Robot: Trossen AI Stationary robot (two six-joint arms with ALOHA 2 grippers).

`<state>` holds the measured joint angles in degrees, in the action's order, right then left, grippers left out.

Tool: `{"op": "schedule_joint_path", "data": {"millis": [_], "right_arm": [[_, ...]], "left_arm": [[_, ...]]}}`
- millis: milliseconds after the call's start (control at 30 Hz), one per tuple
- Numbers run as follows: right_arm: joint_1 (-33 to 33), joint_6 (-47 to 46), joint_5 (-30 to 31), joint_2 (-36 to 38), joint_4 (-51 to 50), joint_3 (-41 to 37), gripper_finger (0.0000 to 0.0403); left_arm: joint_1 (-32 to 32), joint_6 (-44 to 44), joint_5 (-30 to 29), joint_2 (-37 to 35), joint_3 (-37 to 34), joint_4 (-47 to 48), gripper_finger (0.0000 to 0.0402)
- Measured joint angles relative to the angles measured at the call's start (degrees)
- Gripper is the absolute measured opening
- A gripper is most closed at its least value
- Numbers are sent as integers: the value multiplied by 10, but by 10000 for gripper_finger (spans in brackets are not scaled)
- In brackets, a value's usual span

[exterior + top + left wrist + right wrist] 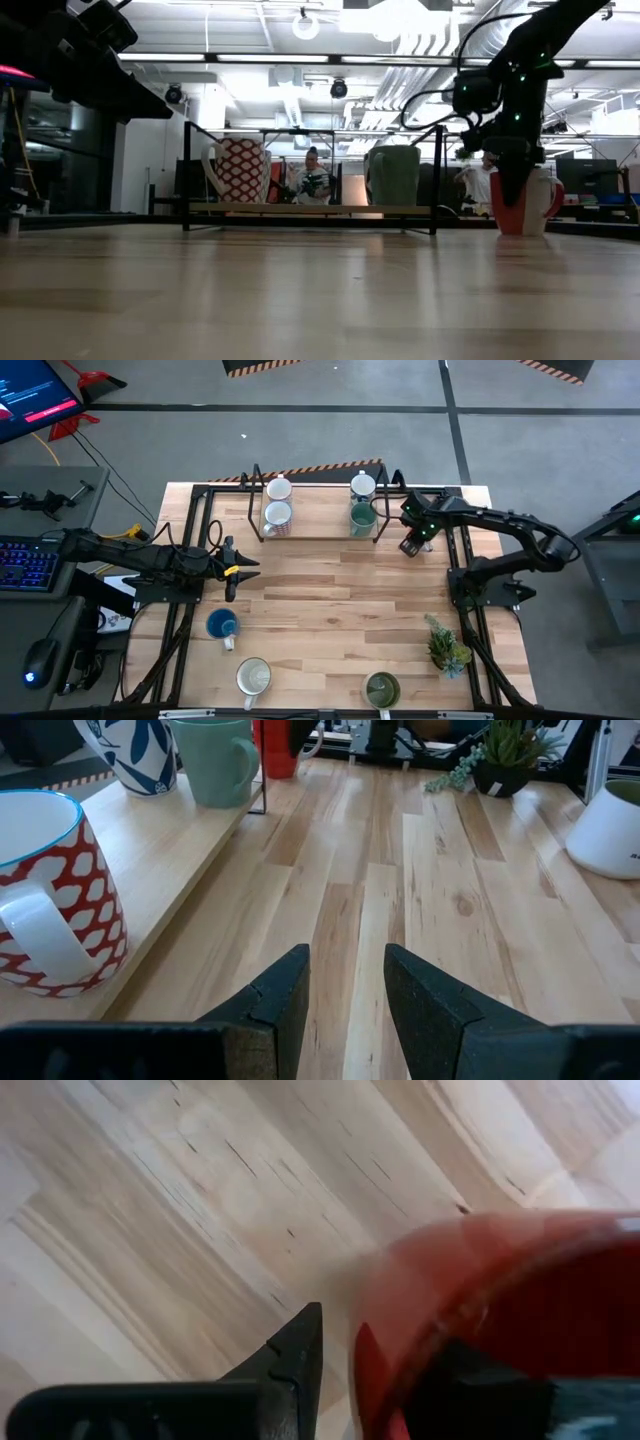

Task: Place coffee mugs
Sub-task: Put the red mug on the shelf

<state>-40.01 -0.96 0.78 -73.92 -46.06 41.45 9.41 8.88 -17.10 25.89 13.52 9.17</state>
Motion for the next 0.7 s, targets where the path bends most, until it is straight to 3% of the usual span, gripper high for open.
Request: {"op": "schedule_joint_path", "data": {"millis": [167,333,500,700], "right_arm": [[0,8,-2,-26,18,0,79],[0,16,-1,-27,21,0,13],[0,9,9,-16,-18,14,11],[11,-5,43,24,-107,93,11]], "left_arm": [[0,0,0,0,0,0,122],[0,0,0,0,0,0,122],[0,0,0,0,0,0,122],[0,-1,0,0,0,1,122]]}}
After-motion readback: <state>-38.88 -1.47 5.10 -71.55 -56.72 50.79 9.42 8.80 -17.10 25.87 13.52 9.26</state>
